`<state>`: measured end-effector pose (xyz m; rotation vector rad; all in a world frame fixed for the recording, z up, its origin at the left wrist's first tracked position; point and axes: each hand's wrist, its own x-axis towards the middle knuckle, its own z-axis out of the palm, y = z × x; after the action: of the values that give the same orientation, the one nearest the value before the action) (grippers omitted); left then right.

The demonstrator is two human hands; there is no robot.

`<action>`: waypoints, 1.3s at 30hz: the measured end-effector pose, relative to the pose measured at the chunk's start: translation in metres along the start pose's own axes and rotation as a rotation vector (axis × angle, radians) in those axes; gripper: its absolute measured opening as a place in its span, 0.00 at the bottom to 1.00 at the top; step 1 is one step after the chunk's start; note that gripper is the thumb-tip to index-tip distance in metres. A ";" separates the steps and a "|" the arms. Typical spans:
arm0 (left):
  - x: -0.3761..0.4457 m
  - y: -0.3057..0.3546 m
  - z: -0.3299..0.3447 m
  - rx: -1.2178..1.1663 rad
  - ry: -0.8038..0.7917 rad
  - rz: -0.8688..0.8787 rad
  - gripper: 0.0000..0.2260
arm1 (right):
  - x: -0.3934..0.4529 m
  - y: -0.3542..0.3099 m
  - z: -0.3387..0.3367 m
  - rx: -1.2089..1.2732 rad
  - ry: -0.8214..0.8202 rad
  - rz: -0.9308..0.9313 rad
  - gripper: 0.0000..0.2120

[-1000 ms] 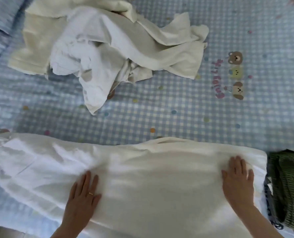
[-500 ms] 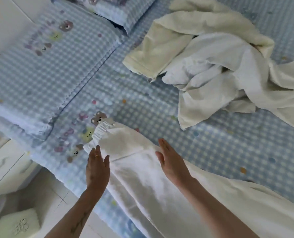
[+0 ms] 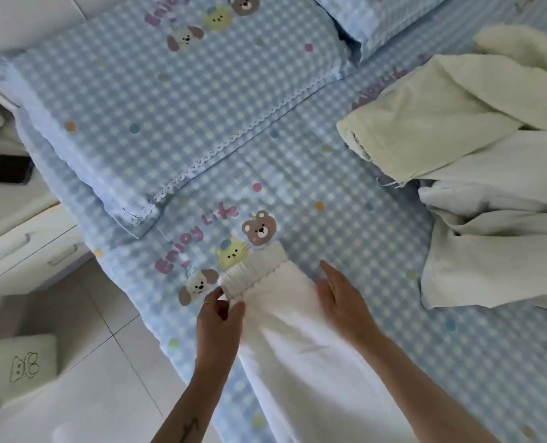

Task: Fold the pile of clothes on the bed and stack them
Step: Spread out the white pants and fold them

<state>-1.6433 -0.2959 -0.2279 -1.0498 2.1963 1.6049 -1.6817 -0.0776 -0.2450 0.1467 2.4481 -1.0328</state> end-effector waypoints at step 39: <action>-0.021 -0.030 0.035 1.176 -0.404 1.085 0.16 | -0.161 0.132 0.005 -0.542 0.377 0.376 0.32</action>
<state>-1.6164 -0.2599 -0.2513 0.8007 2.7435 0.2845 -1.5015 0.0259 -0.2587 0.6361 2.7842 -0.1738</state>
